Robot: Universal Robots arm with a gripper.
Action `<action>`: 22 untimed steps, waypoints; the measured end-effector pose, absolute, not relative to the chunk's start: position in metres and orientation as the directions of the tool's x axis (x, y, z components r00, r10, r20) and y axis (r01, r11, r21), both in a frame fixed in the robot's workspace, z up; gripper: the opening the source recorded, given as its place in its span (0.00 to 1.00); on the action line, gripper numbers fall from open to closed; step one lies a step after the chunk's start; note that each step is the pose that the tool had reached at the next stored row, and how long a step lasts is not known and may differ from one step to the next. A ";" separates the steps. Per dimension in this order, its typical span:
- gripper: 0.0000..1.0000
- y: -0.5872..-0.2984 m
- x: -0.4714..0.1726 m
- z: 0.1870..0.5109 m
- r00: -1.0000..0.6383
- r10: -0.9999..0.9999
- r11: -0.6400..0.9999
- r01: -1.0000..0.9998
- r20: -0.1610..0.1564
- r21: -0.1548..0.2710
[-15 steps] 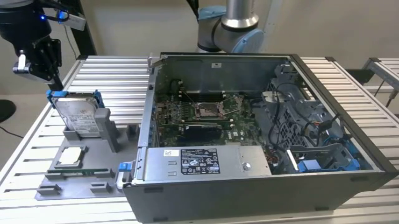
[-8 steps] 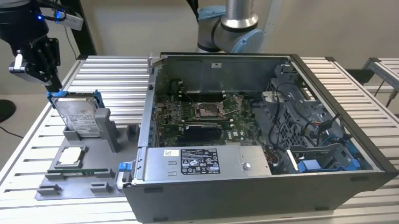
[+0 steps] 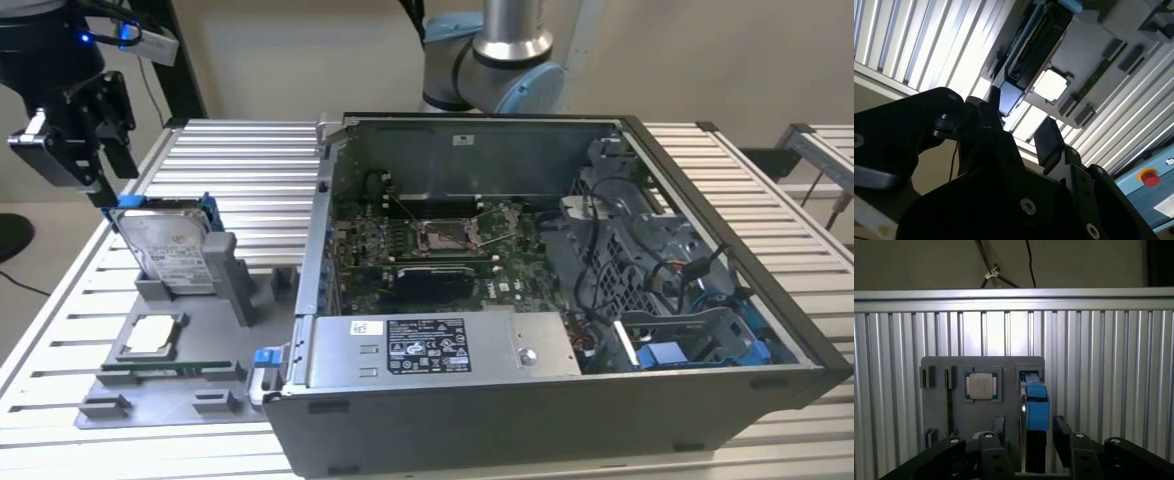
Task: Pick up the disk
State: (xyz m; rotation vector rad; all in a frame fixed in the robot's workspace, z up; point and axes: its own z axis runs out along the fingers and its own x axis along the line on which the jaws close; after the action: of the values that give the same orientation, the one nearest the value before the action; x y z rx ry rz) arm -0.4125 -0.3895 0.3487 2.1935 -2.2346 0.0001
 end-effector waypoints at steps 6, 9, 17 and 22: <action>0.00 -0.389 -0.410 0.343 -0.005 -1.000 0.005 -1.000 0.007 0.007; 0.00 -0.388 -0.409 0.338 0.008 -1.000 -0.008 -1.000 0.007 0.006; 1.00 -0.386 -0.409 0.326 0.041 -0.999 -0.041 -0.999 0.008 0.003; 1.00 -0.385 -0.409 0.318 0.056 -0.998 -0.056 -0.998 0.008 -0.005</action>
State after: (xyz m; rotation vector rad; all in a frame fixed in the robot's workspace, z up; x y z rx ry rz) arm -0.4087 -0.3846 0.3175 2.2809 -2.1574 0.0139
